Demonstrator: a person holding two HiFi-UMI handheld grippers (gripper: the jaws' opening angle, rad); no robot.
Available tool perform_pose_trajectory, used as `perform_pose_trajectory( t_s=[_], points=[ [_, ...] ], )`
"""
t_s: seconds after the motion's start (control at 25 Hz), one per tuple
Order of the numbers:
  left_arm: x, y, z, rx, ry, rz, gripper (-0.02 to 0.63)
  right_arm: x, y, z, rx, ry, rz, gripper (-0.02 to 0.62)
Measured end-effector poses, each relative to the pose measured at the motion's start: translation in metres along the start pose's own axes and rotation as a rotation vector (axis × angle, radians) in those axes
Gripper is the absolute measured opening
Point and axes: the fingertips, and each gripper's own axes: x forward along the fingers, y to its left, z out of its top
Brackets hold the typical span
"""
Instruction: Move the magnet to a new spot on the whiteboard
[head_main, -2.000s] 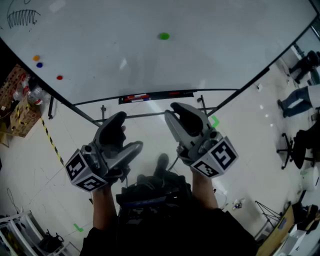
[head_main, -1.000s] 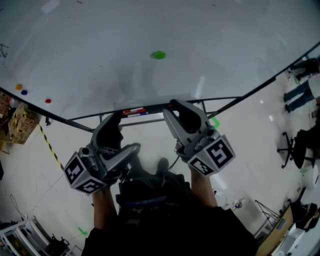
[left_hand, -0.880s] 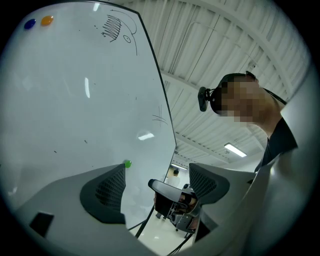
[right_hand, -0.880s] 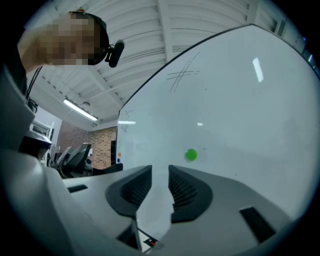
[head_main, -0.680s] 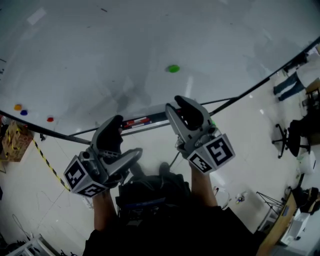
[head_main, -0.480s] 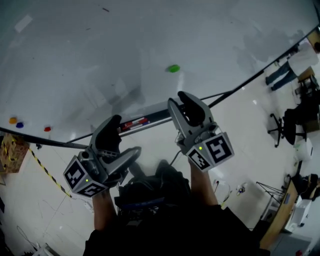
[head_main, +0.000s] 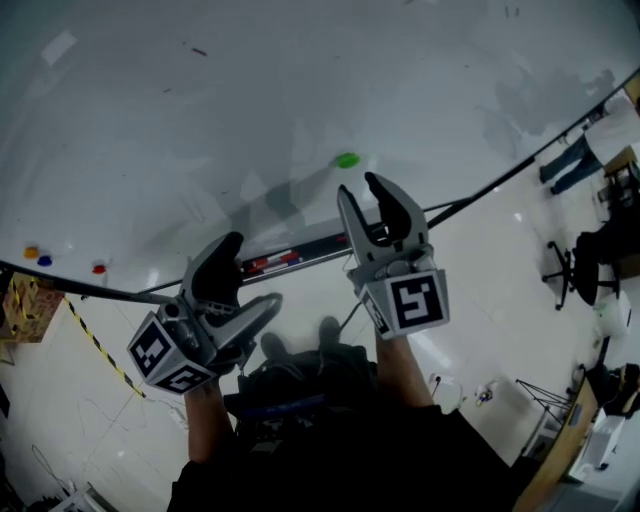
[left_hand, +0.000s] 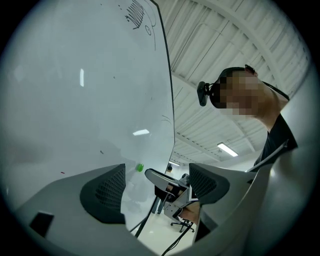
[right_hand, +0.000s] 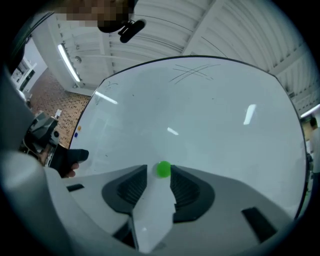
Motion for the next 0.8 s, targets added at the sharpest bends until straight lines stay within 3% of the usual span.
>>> perform_pose_trajectory(
  t_s=[0.36,0.8],
  points=[
    [0.021,-0.002,0.005,0.067,0.010,0.051,0.393,0.023,-0.008,-0.003,-0.085,0.004,-0.026,0.172],
    [0.019,0.001,0.010,0.094,0.029,0.068,0.393,0.027,-0.006,-0.005,-0.165,0.017,-0.155,0.167]
  ],
)
